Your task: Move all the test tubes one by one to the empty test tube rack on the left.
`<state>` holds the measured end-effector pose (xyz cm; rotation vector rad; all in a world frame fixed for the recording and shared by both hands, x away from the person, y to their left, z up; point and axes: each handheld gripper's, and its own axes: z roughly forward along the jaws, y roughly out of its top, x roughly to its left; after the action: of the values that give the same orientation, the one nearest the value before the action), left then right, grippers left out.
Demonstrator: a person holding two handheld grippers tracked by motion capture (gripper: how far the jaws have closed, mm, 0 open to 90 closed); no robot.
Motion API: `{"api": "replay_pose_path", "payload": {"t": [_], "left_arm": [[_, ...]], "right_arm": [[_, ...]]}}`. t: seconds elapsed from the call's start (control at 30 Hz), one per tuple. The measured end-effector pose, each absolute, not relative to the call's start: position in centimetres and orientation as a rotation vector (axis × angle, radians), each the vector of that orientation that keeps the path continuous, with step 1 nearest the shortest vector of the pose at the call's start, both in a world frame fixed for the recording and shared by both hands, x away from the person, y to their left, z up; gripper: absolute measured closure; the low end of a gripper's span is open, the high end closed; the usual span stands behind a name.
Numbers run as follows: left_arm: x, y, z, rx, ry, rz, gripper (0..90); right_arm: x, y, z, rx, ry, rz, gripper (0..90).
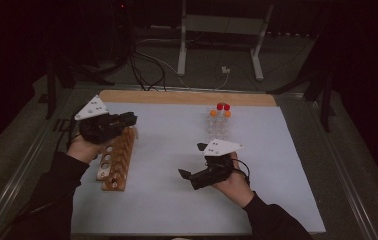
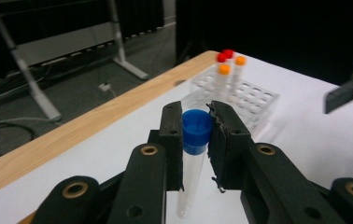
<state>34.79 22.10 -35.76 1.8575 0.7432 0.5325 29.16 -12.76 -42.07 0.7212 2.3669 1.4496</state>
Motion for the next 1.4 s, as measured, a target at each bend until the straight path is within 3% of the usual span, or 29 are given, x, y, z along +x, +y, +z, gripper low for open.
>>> {"api": "replay_pose_path", "payload": {"t": [0.67,1.4], "left_arm": [[36.9,27.4,-38.4,1.806,0.97,0.652,77.3],[37.3,27.5,-43.4,1.81,1.052,0.611,77.3]], "right_arm": [[29.1,-13.0,-42.1,0.7,2.37,1.497,0.0],[29.1,-13.5,-42.0,0.695,2.34,1.536,0.0]]}}
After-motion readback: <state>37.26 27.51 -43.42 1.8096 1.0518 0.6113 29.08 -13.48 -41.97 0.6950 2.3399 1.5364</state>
